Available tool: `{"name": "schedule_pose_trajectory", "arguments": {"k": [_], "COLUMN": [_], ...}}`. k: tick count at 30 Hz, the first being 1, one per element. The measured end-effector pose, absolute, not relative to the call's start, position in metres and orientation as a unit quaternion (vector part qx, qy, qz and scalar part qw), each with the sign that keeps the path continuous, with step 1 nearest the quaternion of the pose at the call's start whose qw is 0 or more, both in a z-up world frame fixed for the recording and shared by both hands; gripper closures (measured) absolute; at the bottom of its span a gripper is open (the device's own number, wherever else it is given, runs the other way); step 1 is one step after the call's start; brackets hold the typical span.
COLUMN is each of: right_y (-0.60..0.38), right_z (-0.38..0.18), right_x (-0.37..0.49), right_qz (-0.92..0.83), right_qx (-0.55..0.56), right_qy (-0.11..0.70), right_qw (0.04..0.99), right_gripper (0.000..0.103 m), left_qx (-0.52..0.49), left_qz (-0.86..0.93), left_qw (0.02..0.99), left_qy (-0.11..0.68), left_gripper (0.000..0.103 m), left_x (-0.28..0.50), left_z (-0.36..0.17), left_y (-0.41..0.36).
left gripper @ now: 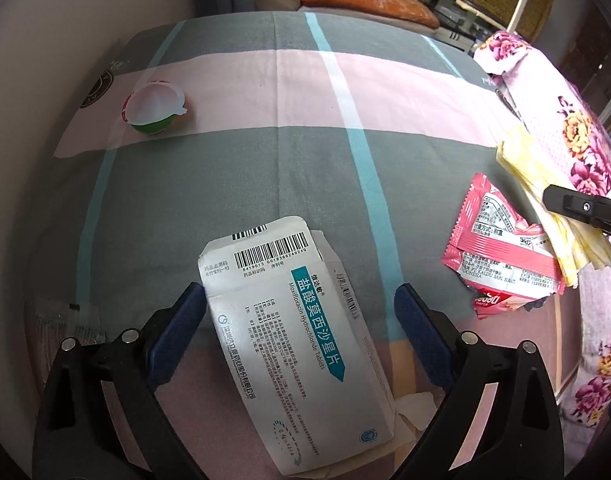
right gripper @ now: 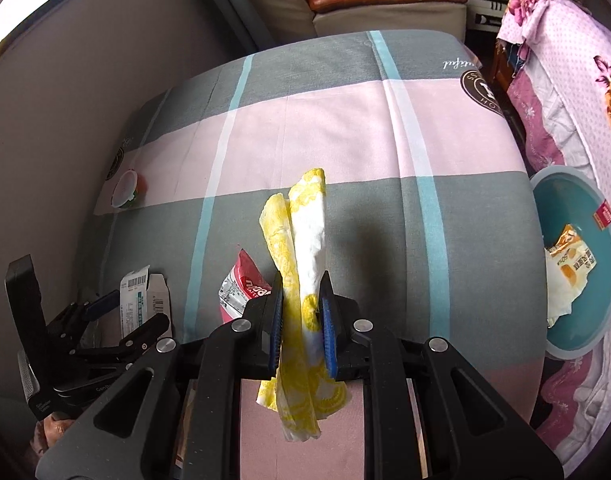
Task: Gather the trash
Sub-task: 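Grasp the pink snack packet with the left gripper while the right holds the yellow wrapper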
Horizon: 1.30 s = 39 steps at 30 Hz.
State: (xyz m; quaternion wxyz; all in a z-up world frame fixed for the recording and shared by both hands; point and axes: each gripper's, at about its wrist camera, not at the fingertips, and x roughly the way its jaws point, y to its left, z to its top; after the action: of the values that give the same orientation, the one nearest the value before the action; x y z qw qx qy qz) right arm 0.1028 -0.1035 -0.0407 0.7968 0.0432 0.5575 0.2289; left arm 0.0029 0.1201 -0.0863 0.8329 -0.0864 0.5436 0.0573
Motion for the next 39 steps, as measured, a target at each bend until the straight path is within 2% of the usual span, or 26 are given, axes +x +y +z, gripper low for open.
{"name": "schedule_pose_trajectory", "arguments": {"k": [11,23,30,39], "right_y": [-0.133,-0.170,-0.213,-0.250], "right_z": [-0.040,-0.054,-0.057,-0.052], "right_x": [0.090,0.101,0.110,0.110], "right_qz": [0.223,0.207,0.183,0.171], "right_qx": [0.066,0.101,0.134,0.156], "right_qy": [0.558,0.562,0.553,0.535], "right_qw": [0.797,0.794,0.802,0.813], "right_gripper": [0.087,0.087,0.087,0.087], "left_qx": [-0.084,0.000,-0.062,-0.069], "left_qz": [-0.027,-0.022,-0.047,-0.070], "left_qw": [0.847,0.831,0.824,0.804], "left_qy": [0.524,0.556,0.561,0.586], "left_gripper": [0.008,0.008,0.008,0.008], "left_x": [0.034,0.071,0.072,0.098], "left_z": [-0.075,-0.106,-0.088,-0.088], "left_y": [0.042,-0.002,-0.001,-0.052]}}
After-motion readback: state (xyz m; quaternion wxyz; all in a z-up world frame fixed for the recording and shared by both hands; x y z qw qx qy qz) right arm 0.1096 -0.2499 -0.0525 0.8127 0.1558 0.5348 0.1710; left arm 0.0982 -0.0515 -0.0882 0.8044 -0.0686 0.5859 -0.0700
